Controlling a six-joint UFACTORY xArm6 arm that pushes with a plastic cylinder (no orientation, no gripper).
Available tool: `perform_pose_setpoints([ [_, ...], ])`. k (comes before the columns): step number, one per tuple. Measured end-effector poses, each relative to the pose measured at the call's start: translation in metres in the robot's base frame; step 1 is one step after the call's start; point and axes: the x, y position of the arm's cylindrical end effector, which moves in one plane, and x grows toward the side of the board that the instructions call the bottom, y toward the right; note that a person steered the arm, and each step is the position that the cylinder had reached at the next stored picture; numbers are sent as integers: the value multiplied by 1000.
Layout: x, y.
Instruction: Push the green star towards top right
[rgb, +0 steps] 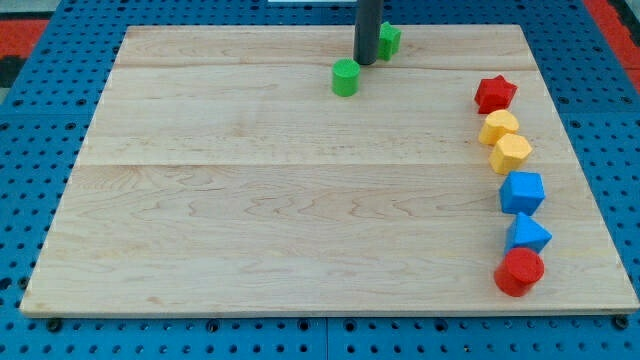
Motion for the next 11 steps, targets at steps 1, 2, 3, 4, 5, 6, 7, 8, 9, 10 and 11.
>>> perform_pose_setpoints([
  [1, -15, -55],
  [2, -34, -32],
  [3, -26, 71],
  [4, -19, 132],
  [5, -39, 53],
  [6, -67, 60],
  [7, -70, 78],
  [8, -69, 81],
  [9, -68, 135],
  [10, -68, 185],
  [11, -55, 184],
])
